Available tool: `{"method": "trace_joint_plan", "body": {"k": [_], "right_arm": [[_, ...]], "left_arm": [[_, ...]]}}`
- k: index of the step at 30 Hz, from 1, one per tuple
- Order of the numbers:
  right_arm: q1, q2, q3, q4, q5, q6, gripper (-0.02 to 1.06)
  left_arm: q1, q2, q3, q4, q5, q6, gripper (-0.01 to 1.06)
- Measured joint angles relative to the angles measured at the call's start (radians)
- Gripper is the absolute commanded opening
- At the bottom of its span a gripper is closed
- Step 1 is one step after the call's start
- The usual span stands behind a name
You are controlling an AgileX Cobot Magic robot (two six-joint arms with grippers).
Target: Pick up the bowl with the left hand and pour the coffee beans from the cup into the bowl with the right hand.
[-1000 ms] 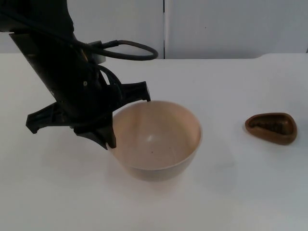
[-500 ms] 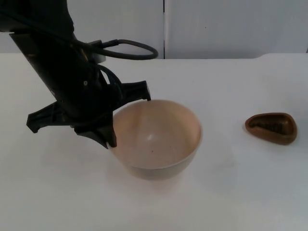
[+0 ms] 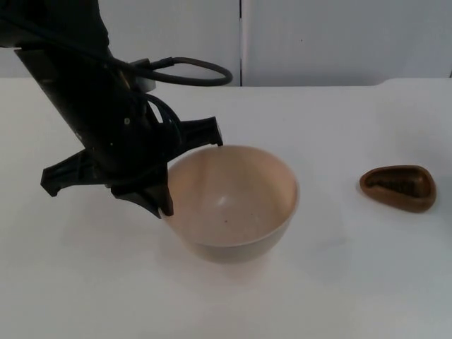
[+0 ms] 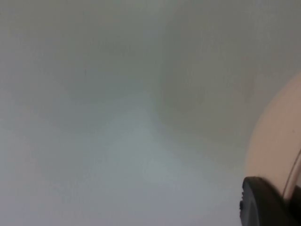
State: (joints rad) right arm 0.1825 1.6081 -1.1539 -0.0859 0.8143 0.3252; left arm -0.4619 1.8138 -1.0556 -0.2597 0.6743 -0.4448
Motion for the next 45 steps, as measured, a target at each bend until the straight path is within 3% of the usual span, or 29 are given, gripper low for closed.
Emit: {"method": "trace_joint_plan", "body": {"k": [2, 10, 22, 28, 45], "right_arm": [[0.028, 0.005, -0.021, -0.052, 0.002, 0.066, 1.01], [0.037, 0.111, -0.080, -0.064, 0.049, 0.122, 1.01], [0.037, 0.361, -0.266, -0.049, 0.111, 0.106, 0.97], [0.037, 0.433, -0.293, -0.040, 0.118, 0.093, 0.96], [0.037, 0.590, -0.301, -0.035, -0.007, 0.087, 0.87]], "left_arm": [[0.000, 0.000, 0.000, -0.002, 0.000, 0.000, 0.00], [0.000, 0.000, 0.000, -0.004, -0.002, 0.000, 0.00], [0.000, 0.000, 0.000, -0.006, -0.005, 0.000, 0.00], [0.000, 0.000, 0.000, -0.006, -0.005, 0.000, 0.00], [0.000, 0.000, 0.000, -0.006, -0.005, 0.000, 0.00]]}}
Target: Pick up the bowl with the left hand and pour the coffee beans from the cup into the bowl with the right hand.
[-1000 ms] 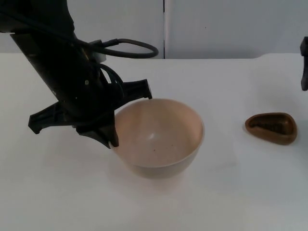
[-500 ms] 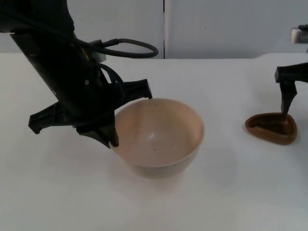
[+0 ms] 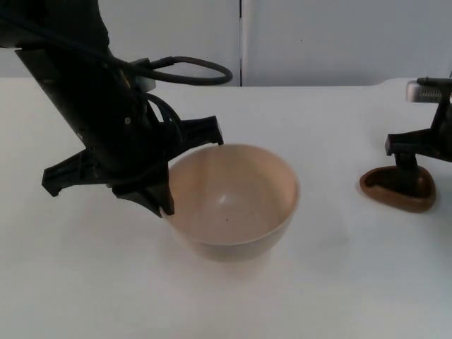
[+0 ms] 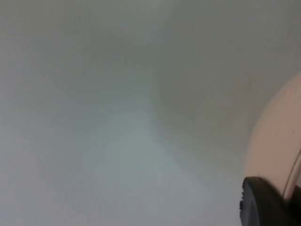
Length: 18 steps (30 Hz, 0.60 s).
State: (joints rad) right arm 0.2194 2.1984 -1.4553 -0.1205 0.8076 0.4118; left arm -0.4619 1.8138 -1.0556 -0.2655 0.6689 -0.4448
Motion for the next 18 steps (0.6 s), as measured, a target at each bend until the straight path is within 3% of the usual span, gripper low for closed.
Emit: {"method": "trace_joint_plan", "body": {"k": [15, 18], "right_arm": [[0.000, 0.011, -0.006, 0.025, -0.028, 0.000, 0.76], [0.000, 0.013, -0.006, 0.037, -0.040, 0.000, 0.68]], "left_arm": [[0.000, 0.000, 0.000, 0.000, -0.002, 0.000, 0.00], [0.000, 0.002, 0.000, 0.000, -0.002, 0.000, 0.00]]}}
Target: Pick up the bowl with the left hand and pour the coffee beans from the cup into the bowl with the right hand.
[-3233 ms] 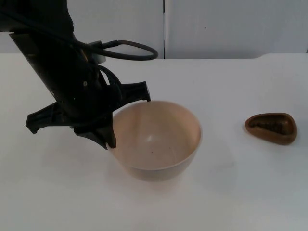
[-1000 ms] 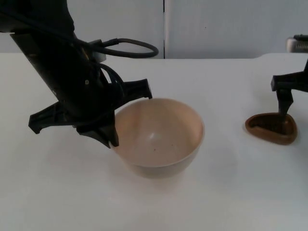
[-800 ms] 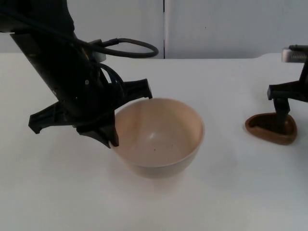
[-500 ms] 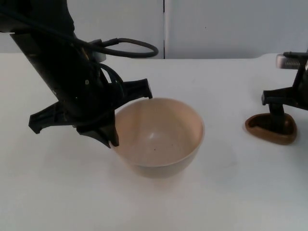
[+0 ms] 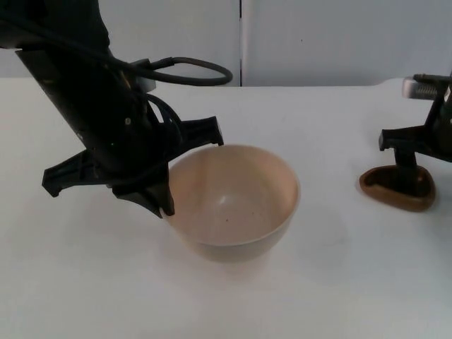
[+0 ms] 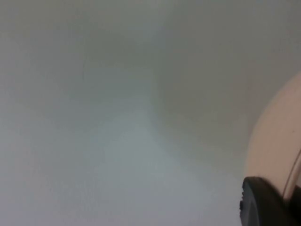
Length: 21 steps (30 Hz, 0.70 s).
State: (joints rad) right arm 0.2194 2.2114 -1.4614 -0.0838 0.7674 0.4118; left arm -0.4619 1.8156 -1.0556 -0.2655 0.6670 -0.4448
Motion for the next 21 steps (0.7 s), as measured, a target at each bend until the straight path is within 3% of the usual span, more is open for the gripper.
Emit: {"method": "trace_joint_plan", "body": {"k": [15, 21], "right_arm": [[0.004, 0.004, -0.002, 0.004, -0.023, 0.000, 0.11], [0.004, 0.004, -0.004, 0.008, -0.023, 0.000, 0.00]], "left_arm": [[0.000, 0.000, 0.000, 0.000, 0.000, 0.000, 0.00], [0.000, 0.000, 0.000, 0.000, 0.000, 0.000, 0.00]]}}
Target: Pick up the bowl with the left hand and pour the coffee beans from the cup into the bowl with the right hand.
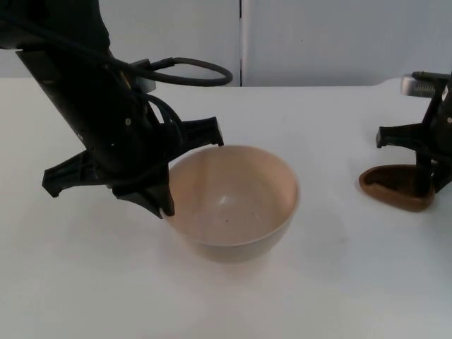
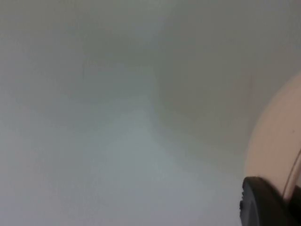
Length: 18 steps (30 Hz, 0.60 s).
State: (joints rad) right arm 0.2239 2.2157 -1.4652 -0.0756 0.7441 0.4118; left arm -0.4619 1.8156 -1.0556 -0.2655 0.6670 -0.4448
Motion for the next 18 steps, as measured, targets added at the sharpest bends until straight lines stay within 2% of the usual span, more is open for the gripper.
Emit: {"method": "trace_joint_plan", "body": {"k": [18], "right_arm": [[0.000, -0.033, 0.000, 0.013, 0.014, -0.031, 0.00]], "left_arm": [[0.000, 0.000, 0.000, 0.000, 0.000, 0.000, 0.00]]}}
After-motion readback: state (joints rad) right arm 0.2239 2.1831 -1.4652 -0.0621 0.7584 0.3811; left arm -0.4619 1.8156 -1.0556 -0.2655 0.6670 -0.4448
